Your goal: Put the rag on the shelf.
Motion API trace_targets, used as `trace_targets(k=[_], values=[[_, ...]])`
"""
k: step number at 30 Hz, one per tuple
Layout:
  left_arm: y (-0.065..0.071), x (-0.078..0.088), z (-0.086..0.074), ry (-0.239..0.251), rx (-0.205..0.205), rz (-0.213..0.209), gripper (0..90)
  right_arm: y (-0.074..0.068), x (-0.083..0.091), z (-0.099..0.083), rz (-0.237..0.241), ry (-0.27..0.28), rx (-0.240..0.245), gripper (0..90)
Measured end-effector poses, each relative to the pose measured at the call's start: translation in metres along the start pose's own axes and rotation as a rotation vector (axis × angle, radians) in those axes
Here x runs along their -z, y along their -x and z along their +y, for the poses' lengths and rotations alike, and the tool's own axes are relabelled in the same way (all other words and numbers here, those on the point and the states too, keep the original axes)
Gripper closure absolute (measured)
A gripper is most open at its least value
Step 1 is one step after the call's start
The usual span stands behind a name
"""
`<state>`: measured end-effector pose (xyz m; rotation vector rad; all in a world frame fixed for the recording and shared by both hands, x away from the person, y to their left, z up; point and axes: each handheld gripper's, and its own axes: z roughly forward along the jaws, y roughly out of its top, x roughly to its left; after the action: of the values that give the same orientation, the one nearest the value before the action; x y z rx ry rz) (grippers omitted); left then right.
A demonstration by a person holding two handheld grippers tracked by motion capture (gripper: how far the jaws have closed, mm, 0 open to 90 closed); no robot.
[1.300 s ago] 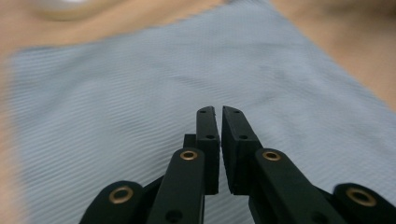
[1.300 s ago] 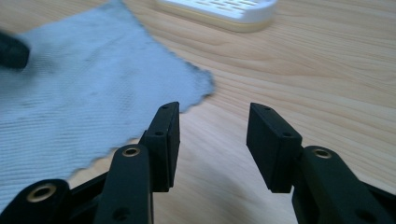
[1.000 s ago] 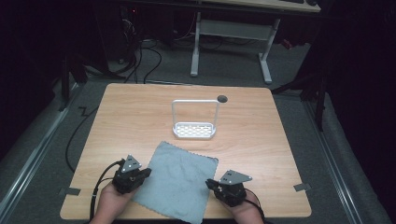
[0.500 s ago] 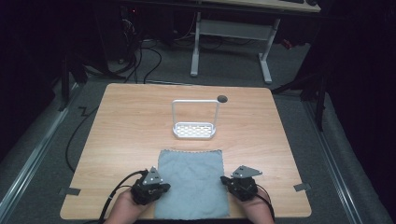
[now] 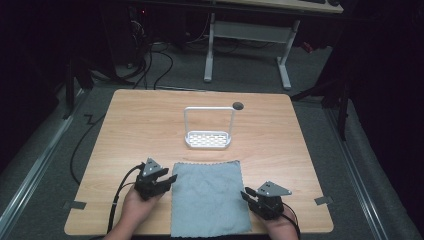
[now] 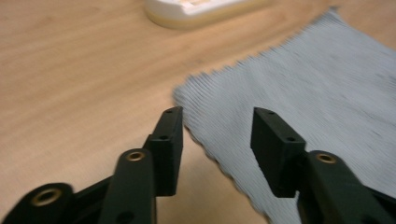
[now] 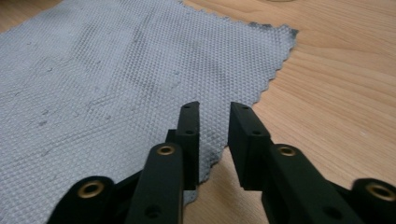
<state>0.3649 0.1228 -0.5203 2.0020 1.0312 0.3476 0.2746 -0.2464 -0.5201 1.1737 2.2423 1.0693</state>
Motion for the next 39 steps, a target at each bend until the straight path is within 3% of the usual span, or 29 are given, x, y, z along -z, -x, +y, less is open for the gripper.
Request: trace_targets(k=[2,4,5,8,11,13,16,19,27,29,31,33,35,39], values=[[-0.001,-0.011,0.005,-0.031,-0.002,0.004,53.5,0.002,0.0,0.0,0.001,0.006,-0.019,67.9],[-0.001,-0.02,0.008,-0.063,-0.004,0.045,56.1,0.003,0.0,0.001,-0.008,0.01,-0.039,68.0],[-0.003,-0.025,0.008,-0.077,0.019,0.058,57.9,0.005,0.0,0.002,-0.015,0.018,-0.054,67.1],[-0.005,-0.027,0.01,-0.066,0.062,0.059,64.0,0.006,-0.001,0.006,-0.011,0.033,-0.059,64.4],[-0.004,-0.029,0.011,-0.068,0.044,0.062,71.7,0.009,-0.009,0.015,-0.015,0.035,-0.064,61.7],[-0.006,-0.03,0.011,-0.066,0.052,0.039,79.2,0.014,-0.021,0.027,-0.036,0.037,-0.063,60.7],[-0.006,-0.03,0.008,-0.051,0.034,0.029,88.7,0.029,-0.044,0.043,-0.084,0.016,-0.105,60.2],[-0.009,-0.03,0.006,-0.035,0.068,0.006,89.4,0.041,-0.067,0.054,-0.094,-0.025,-0.129,60.2],[-0.013,-0.031,0.006,-0.033,0.088,-0.026,89.5,0.048,-0.087,0.062,-0.1,-0.084,-0.132,60.5],[-0.014,-0.031,0.006,-0.033,0.093,-0.03,89.5,0.046,-0.088,0.063,-0.102,-0.084,-0.12,66.0],[-0.014,-0.031,0.006,-0.032,0.091,-0.032,89.6,0.041,-0.088,0.063,-0.11,-0.09,-0.083,83.1],[-0.013,-0.03,0.005,-0.034,0.086,-0.036,89.6,0.04,-0.088,0.063,-0.103,-0.092,-0.077,87.8],[-0.013,-0.028,0.005,-0.018,0.085,-0.035,89.7,0.035,-0.088,0.062,-0.115,-0.087,-0.039,88.9],[-0.014,-0.021,0.005,0.028,0.085,-0.046,89.9,0.032,-0.076,0.062,-0.091,-0.01,-0.061,89.1]])
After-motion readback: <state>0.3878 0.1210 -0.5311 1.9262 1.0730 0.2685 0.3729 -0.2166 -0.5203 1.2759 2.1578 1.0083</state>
